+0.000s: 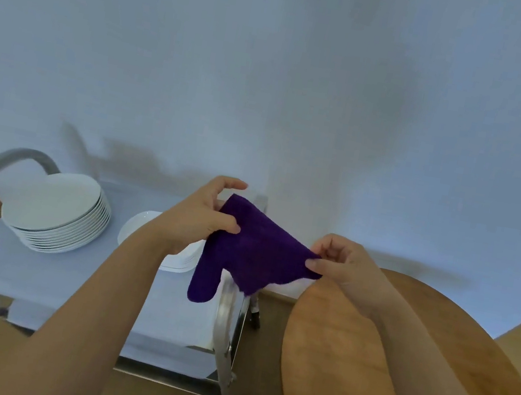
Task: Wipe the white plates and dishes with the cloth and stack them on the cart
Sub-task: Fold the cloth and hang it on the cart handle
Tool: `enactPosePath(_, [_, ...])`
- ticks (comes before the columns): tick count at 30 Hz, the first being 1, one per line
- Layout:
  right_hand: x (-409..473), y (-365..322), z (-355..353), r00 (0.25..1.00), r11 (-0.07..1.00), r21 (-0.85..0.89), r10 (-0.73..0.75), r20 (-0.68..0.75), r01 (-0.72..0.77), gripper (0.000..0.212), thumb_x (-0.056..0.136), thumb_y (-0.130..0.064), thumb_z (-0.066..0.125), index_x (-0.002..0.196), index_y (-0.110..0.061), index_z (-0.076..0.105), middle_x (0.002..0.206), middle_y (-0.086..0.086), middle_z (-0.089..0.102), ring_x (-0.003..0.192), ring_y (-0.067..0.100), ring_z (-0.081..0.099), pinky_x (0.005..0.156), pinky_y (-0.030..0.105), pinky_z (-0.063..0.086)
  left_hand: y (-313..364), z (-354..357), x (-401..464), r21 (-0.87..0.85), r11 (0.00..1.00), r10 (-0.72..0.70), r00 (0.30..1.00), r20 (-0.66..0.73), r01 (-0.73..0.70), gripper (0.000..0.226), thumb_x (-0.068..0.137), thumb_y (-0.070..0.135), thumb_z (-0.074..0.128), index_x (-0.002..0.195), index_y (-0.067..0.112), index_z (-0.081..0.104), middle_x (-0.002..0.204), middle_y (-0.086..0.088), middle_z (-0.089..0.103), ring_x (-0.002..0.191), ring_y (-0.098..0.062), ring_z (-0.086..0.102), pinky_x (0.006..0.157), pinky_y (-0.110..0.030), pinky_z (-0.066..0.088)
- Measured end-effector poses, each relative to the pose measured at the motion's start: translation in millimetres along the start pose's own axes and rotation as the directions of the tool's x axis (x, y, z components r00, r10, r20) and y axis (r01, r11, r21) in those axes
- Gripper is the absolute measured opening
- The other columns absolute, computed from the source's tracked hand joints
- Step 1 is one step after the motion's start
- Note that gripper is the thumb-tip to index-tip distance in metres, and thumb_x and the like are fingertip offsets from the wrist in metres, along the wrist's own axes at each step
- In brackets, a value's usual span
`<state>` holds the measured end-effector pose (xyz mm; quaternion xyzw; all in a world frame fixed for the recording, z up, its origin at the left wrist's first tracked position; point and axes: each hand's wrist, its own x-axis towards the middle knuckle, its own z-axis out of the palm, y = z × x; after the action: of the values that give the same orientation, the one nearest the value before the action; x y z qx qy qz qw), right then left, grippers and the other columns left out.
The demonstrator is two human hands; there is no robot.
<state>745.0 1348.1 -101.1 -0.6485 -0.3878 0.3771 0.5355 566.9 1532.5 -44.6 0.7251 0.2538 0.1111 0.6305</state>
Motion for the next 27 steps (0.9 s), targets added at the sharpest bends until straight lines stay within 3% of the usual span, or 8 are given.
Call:
enactPosePath(3, [7, -16, -5, 0.998, 0.991, -0.131, 0.021, 0.062, -0.012, 0.014, 0.081, 0.007, 0.062, 0.081, -0.007, 0.063, 0.078, 0.005, 0.069, 0.074, 0.014, 0.066, 0.068, 0.020, 0.053, 0, -3, -6, 0.107, 0.994, 0.011, 0.997, 0.079, -0.019, 0.056, 0.086, -0.013, 0.049, 0.107, 0.037, 0.056, 0.077, 0.007, 0.069, 0.072, -0.012, 0.066, 0.062, -0.027, 0.056])
enactPosePath(7, [13, -26, -4, 0.987, 0.965, -0.257, 0.082, 0.136, -0.044, 0.016, 0.083, 0.003, 0.060, 0.083, -0.012, 0.064, 0.079, 0.001, 0.070, 0.073, 0.009, 0.066, 0.067, 0.017, 0.051, 4, -5, -12, 0.070, 0.997, 0.009, 0.995, 0.101, -0.016, 0.047, 0.085, -0.016, 0.046, 0.083, 0.027, 0.065, 0.078, 0.006, 0.066, 0.070, -0.011, 0.063, 0.058, -0.024, 0.054])
enactPosePath(11, [13, -23, 3, 0.980, 0.964, -0.249, 0.131, 0.148, -0.091, 0.016, 0.082, 0.005, 0.061, 0.083, -0.011, 0.064, 0.072, -0.005, 0.070, 0.067, 0.005, 0.066, 0.061, 0.013, 0.048, 9, -6, -12, 0.130, 0.991, -0.018, 0.999, 0.033, 0.014, 0.030, 0.082, -0.011, 0.058, 0.089, 0.017, 0.063, 0.076, 0.006, 0.067, 0.068, -0.009, 0.067, 0.059, -0.023, 0.054])
enactPosePath(16, [11, -28, -1, 0.992, 0.919, -0.388, 0.103, 0.067, -0.069, 0.013, 0.079, -0.002, 0.069, 0.077, -0.014, 0.065, 0.069, -0.006, 0.069, 0.062, 0.001, 0.063, 0.058, 0.013, 0.046, 7, -10, -13, 0.406, 0.914, 0.012, 0.997, -0.073, 0.019, 0.017, 0.078, 0.001, 0.072, 0.084, 0.016, 0.065, 0.077, 0.001, 0.068, 0.068, -0.010, 0.064, 0.059, -0.019, 0.051])
enactPosePath(21, [8, -27, 5, 0.996, 0.875, -0.483, 0.021, 0.088, 0.024, 0.017, 0.080, -0.003, 0.066, 0.074, -0.018, 0.062, 0.077, -0.001, 0.068, 0.071, 0.008, 0.064, 0.064, 0.017, 0.052, 15, -11, -17, 0.337, 0.940, 0.080, 0.995, -0.062, -0.054, 0.020, 0.080, -0.004, 0.070, 0.080, 0.016, 0.066, 0.062, 0.011, 0.068, 0.057, -0.002, 0.063, 0.053, -0.015, 0.049])
enactPosePath(25, [8, -16, 17, 0.992, 0.952, -0.306, 0.018, 0.122, 0.020, 0.019, 0.081, 0.002, 0.061, 0.073, -0.014, 0.058, 0.101, -0.003, 0.069, 0.095, 0.010, 0.064, 0.075, 0.016, 0.051, 32, -12, -19, 0.349, 0.932, 0.107, 0.994, -0.004, -0.099, 0.022, 0.081, -0.006, 0.067, 0.082, 0.016, 0.066, 0.064, 0.012, 0.068, 0.061, -0.004, 0.064, 0.057, -0.016, 0.050])
enactPosePath(27, [8, -11, 23, 0.987, 0.986, -0.164, 0.045, 0.155, -0.019, 0.018, 0.083, 0.006, 0.058, 0.075, -0.010, 0.055, 0.100, -0.007, 0.071, 0.097, 0.007, 0.065, 0.078, 0.019, 0.051, 39, -13, -20, 0.361, 0.926, 0.108, 0.994, 0.019, -0.108, 0.022, 0.081, -0.006, 0.067, 0.083, 0.016, 0.066, 0.064, 0.013, 0.068, 0.060, -0.003, 0.063, 0.058, -0.014, 0.050])
